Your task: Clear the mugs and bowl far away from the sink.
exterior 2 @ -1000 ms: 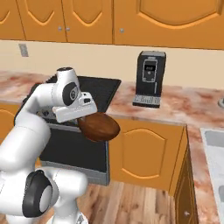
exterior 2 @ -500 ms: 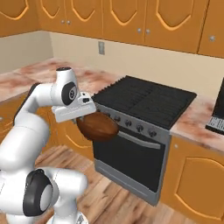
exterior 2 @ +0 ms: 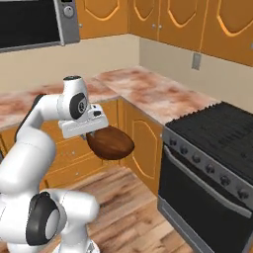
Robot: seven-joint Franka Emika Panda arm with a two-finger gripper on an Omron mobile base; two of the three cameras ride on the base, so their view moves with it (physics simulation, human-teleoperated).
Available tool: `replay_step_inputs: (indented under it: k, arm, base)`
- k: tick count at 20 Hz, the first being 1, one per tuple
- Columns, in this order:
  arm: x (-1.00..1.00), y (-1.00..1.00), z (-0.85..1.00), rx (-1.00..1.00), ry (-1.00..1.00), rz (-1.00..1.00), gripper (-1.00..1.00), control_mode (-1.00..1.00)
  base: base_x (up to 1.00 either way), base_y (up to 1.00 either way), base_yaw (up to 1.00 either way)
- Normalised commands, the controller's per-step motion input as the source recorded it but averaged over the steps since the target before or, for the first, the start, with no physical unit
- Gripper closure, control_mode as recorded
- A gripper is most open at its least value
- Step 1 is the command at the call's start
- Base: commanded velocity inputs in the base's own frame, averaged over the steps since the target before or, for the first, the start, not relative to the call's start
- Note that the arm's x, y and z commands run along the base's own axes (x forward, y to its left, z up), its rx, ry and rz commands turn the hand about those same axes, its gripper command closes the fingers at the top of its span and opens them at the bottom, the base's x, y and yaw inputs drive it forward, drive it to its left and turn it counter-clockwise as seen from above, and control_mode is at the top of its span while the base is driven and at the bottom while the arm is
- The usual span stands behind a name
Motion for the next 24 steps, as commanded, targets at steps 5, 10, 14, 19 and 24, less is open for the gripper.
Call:
replay_step_inputs:
  k: [5, 10, 14, 19, 24]
  arm:
    - [0.0, 0.0, 0.0, 0.0, 0.0, 0.0, 1.0, 1.0]
    - [0.0, 0.0, 0.0, 0.0, 0.0, 0.0, 1.0, 1.0]
    - [0.0, 0.0, 0.0, 0.0, 0.0, 0.0, 1.0, 1.0]
    - [0.0, 0.0, 0.0, 0.0, 0.0, 0.0, 1.0, 1.0]
    - [0.0, 0.0, 0.0, 0.0, 0.0, 0.0, 1.0, 1.0]
  base:
    - [0.71, 0.32, 0.58]
    - [0.76, 0.0, 0.59]
    - [0.72, -0.09, 0.54]
    - [0.41, -0.42, 0.48]
    - [0.38, -0.53, 0.43]
